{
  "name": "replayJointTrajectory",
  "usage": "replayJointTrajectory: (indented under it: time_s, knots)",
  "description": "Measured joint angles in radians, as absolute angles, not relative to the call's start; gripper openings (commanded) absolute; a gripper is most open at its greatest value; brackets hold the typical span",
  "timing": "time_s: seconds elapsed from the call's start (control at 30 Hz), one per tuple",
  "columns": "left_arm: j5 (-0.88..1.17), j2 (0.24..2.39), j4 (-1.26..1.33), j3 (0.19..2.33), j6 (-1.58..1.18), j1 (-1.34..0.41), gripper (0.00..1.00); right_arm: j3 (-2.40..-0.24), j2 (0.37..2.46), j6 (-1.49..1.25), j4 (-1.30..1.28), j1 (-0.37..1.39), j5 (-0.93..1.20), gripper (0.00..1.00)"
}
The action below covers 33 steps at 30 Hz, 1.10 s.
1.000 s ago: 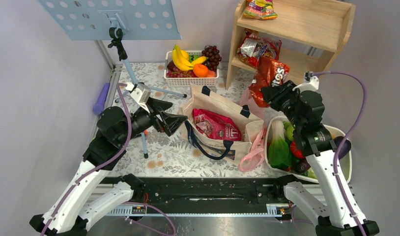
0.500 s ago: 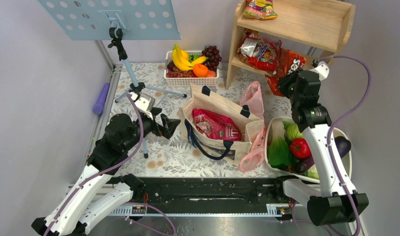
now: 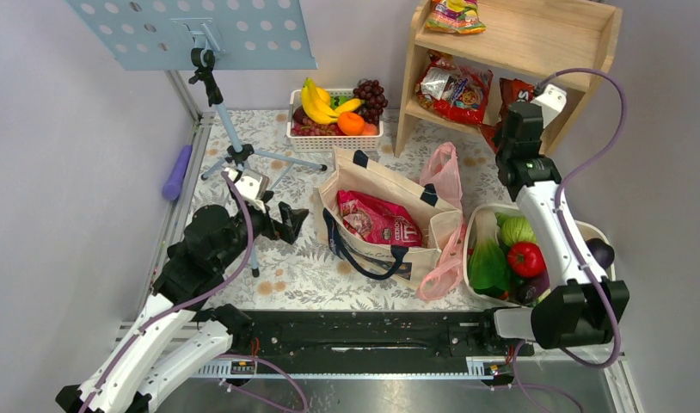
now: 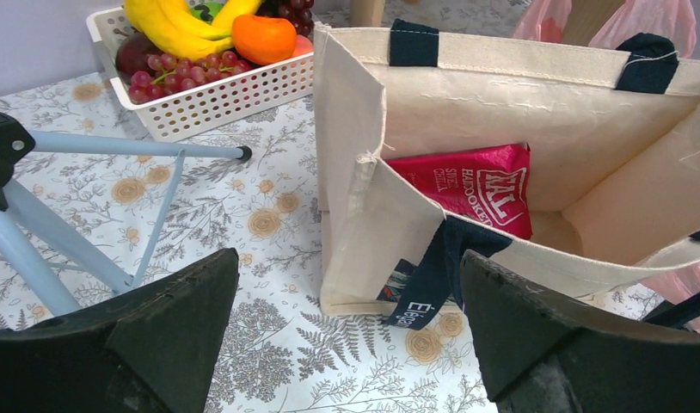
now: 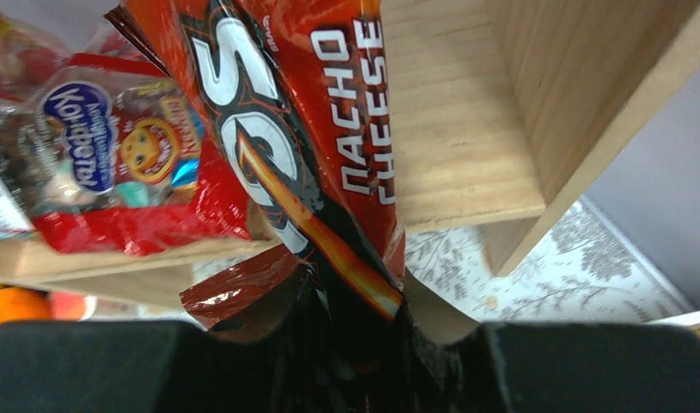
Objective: Untie the knot of the grocery bags and take out the mixed food
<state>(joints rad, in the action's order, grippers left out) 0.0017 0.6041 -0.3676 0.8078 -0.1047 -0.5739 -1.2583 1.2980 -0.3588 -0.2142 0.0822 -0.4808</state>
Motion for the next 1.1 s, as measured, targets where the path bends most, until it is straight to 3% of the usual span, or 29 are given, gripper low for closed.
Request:
replayJointTrajectory:
  time_s: [0.63,1.1]
  knots:
    - [-0.043,0.605,-0.369,0.807,-0.080,-0.574,0.99,-1.274,1.583,0.134,0.180,0.083,-0.653,0.00]
    - [-0.042,0.641,-0.375,0.807,-0.075,-0.574,0.99,-1.395,1.712,0.256,0.234,0.077,-0.484,0.15]
